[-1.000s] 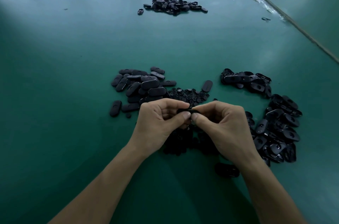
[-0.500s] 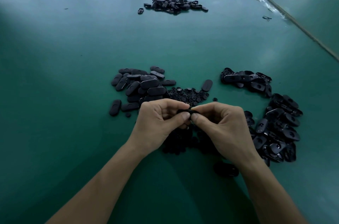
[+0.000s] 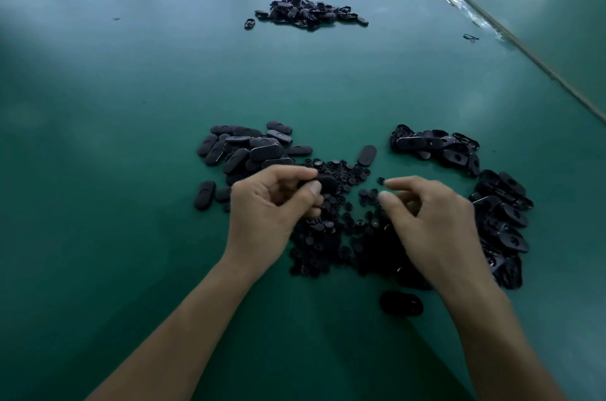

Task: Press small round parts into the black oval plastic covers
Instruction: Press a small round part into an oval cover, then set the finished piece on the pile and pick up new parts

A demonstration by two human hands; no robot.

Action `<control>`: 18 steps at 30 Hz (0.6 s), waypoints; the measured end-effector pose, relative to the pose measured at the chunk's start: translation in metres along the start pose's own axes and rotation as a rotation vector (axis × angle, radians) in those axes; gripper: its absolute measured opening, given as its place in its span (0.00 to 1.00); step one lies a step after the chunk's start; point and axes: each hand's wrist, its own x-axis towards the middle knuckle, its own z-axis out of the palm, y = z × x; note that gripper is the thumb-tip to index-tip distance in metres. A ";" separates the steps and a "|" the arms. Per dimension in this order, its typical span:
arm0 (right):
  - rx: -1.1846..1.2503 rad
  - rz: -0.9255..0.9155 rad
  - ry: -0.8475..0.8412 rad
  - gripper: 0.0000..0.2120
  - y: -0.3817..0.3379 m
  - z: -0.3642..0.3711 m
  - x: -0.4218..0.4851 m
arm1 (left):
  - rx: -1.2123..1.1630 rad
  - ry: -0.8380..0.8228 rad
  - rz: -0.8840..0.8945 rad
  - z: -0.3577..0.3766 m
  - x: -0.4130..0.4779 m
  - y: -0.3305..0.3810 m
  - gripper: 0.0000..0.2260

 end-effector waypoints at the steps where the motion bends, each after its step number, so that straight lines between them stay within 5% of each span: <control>1: -0.146 0.042 -0.008 0.15 0.004 -0.004 0.001 | 0.002 0.048 0.019 -0.002 0.003 0.001 0.10; 5: -0.479 0.209 -0.109 0.24 0.011 -0.013 0.002 | 0.104 0.292 0.038 -0.017 0.015 0.002 0.10; 11: -0.363 0.171 -0.077 0.13 0.013 -0.011 0.006 | 0.499 0.448 0.061 -0.040 0.028 0.004 0.10; 18: -0.262 0.071 0.030 0.05 0.021 -0.010 0.006 | 0.764 0.409 0.022 -0.048 0.028 0.000 0.04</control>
